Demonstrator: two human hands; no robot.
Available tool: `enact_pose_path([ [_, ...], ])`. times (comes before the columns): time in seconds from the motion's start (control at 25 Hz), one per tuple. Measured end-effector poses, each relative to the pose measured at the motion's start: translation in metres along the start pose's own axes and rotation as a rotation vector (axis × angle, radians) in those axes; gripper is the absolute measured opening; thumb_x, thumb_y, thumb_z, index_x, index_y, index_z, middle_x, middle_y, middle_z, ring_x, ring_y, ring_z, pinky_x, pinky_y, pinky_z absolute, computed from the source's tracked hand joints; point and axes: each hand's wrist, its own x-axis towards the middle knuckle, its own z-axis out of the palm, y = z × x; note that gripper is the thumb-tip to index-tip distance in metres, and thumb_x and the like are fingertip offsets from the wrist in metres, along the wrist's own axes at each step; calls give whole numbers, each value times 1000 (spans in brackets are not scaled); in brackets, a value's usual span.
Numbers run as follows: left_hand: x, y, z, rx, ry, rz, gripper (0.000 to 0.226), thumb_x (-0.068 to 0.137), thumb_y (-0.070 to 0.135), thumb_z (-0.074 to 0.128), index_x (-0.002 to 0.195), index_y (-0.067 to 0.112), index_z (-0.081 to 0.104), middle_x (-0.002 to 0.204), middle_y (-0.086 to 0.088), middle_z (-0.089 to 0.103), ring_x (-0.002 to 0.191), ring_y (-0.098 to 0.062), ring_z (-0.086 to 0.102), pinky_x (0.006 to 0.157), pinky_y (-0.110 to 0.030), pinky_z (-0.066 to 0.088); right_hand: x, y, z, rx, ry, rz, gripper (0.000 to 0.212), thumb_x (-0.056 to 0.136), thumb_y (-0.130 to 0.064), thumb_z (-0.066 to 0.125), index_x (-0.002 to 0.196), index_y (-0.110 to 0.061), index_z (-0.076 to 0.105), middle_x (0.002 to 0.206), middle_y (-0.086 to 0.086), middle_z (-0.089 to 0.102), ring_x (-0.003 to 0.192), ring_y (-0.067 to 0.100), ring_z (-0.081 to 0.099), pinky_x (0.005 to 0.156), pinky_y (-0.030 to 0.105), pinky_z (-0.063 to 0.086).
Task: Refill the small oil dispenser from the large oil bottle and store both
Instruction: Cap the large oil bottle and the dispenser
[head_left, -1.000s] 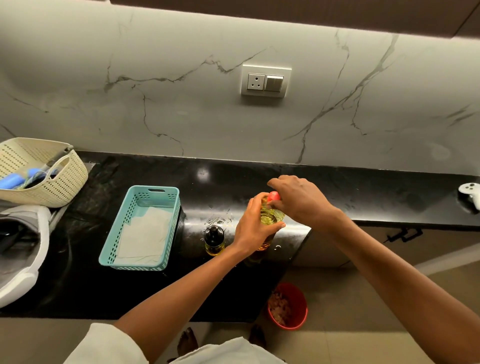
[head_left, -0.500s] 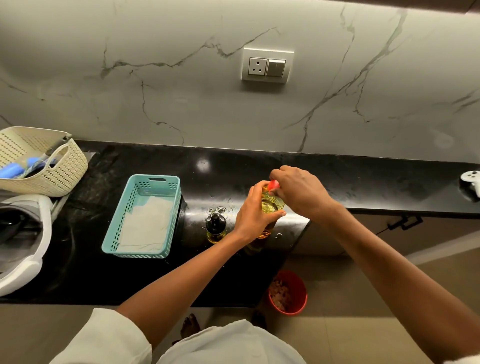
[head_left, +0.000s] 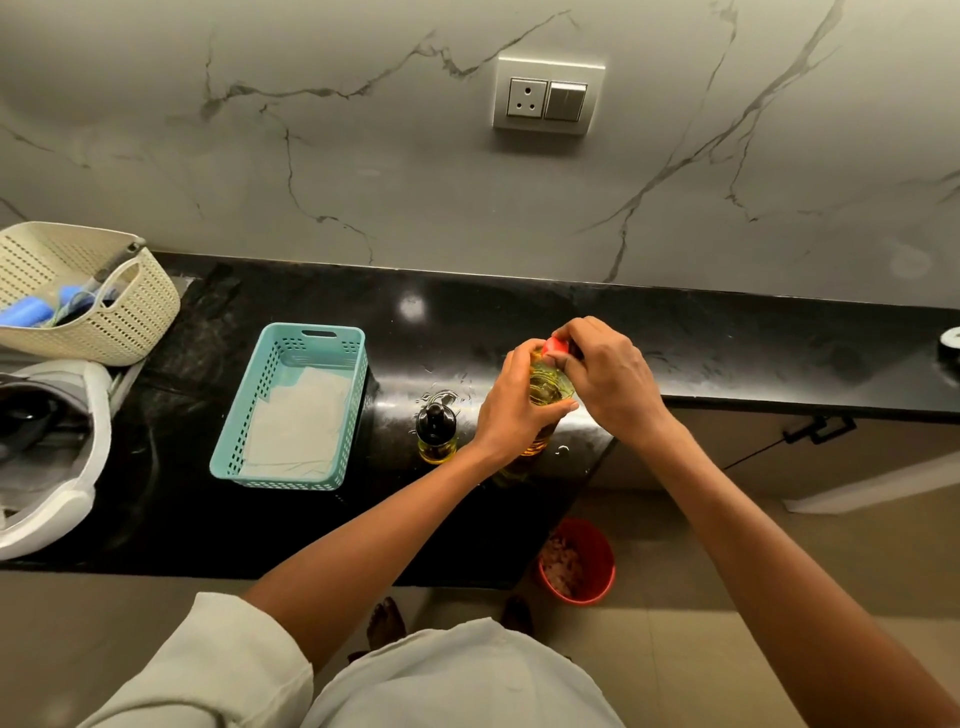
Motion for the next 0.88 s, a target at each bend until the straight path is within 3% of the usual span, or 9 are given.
enact_pose_path([
  [0.12, 0, -2, 1, -7, -20, -40, 98, 78, 47, 90, 157, 35, 33, 157, 8, 44, 137, -18, 56, 106, -51, 57, -7, 0, 2, 90, 27, 68, 33, 99, -27, 74, 126, -9, 68, 116, 7, 71, 102, 17, 69, 86, 34, 63],
  [0.24, -20, 7, -6, -27, -15, -126, 121, 77, 40, 94, 169, 26, 16, 172, 4, 29, 155, -12, 33, 122, -32, 38, -26, -2, 6, 384, 117, 309, 58, 98, -50, 72, 142, -16, 57, 120, -1, 68, 102, 12, 68, 79, 27, 61],
  [0.32, -54, 3, -15, -47, 98, -116, 99, 82, 35, 91, 161, 24, 32, 160, 6, 42, 149, -9, 39, 120, -26, 39, -50, -3, 19, 703, 197, 579, 66, 96, -54, 65, 150, -20, 51, 127, -4, 64, 111, 15, 69, 77, 32, 64],
  [0.4, -101, -17, -23, 10, 271, -52, 59, 86, 30, 86, 135, 26, 51, 129, 15, 53, 124, -14, 55, 104, -40, 51, -77, 3, 42, 834, 164, 750, 73, 91, -46, 69, 156, -22, 46, 141, -2, 60, 125, 20, 65, 86, 41, 65],
  [0.48, -140, -45, -35, 83, 400, -111, 52, 82, 27, 88, 119, 28, 53, 115, 20, 49, 108, -16, 54, 93, -49, 52, -97, 9, 68, 726, 23, 780, 87, 89, -35, 83, 162, -23, 38, 155, -2, 53, 138, 18, 55, 103, 42, 57],
  [0.56, -146, -75, -51, 152, 455, -305, 66, 74, 25, 95, 124, 25, 52, 117, 13, 50, 108, -19, 52, 95, -54, 50, -103, 11, 89, 614, -67, 747, 98, 83, -33, 90, 164, -24, 35, 160, -4, 48, 142, 13, 48, 106, 34, 48],
  [0.64, -127, -99, -65, 208, 361, -483, 89, 68, 32, 99, 140, 22, 48, 133, 2, 51, 121, -23, 51, 105, -54, 48, -95, 9, 101, 553, -30, 733, 98, 77, -39, 94, 159, -26, 42, 155, -5, 53, 139, 12, 50, 104, 31, 45],
  [0.72, -103, -112, -74, 238, 252, -522, 106, 64, 40, 101, 151, 22, 42, 148, -2, 51, 136, -27, 48, 113, -52, 45, -84, 8, 107, 490, 44, 730, 89, 72, -44, 96, 148, -26, 52, 142, -4, 61, 130, 12, 55, 103, 33, 49],
  [0.88, -81, -125, -71, 189, 218, -468, 95, 64, 43, 100, 146, 29, 53, 139, 4, 61, 136, -21, 52, 108, -47, 50, -61, 5, 115, 424, 126, 730, 77, 66, -54, 96, 129, -27, 60, 124, -6, 69, 114, 14, 65, 95, 37, 57],
])
